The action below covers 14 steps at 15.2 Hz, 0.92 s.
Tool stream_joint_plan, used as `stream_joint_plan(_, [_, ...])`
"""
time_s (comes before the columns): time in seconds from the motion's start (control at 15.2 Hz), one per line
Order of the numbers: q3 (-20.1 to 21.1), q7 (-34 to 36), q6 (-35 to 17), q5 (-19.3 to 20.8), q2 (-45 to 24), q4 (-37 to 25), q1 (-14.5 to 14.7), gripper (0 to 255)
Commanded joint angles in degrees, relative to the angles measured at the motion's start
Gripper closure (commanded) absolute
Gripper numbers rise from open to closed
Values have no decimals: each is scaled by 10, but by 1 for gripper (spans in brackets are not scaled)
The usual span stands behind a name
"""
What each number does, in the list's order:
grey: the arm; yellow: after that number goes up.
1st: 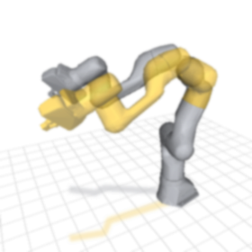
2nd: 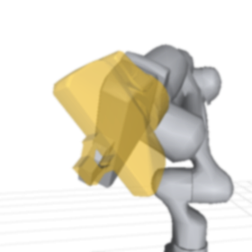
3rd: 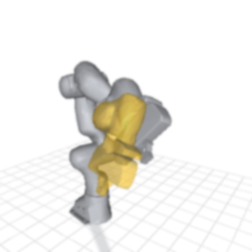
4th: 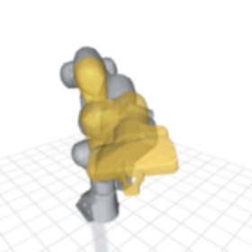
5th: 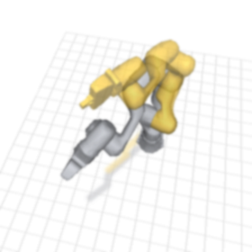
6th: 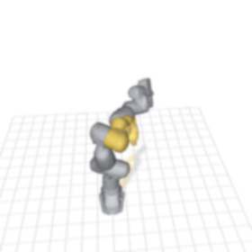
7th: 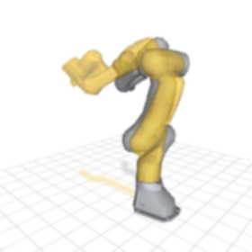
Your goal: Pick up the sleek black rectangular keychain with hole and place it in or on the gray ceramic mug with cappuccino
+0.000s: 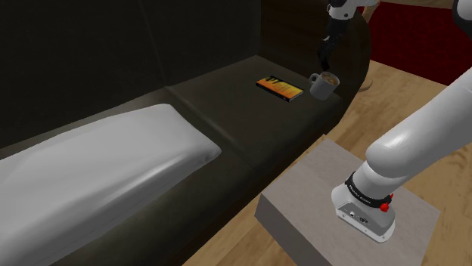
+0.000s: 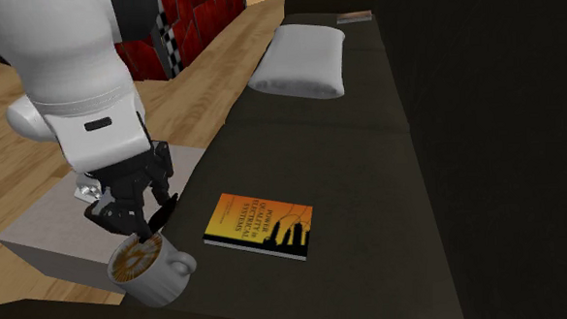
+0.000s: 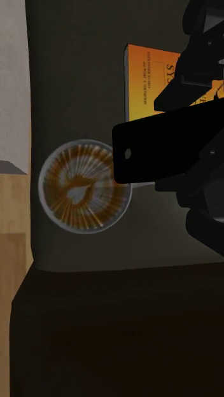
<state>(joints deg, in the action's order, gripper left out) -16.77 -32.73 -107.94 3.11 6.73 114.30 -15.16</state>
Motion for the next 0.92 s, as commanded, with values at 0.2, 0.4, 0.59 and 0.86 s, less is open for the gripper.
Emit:
stream_joint_plan(0.2, [-17,-29,-17,0,-8,8,-12,255])
stream_joint_plan(0.4, [-17,-30,-40,-1,-12,27,-13,255])
stream_joint_plan(0.59, [-18,-30,-63,-3,-18,44,-13,255])
stream_joint_plan(0.86, [-19,-32,-93,-5,-27,66,-14,255])
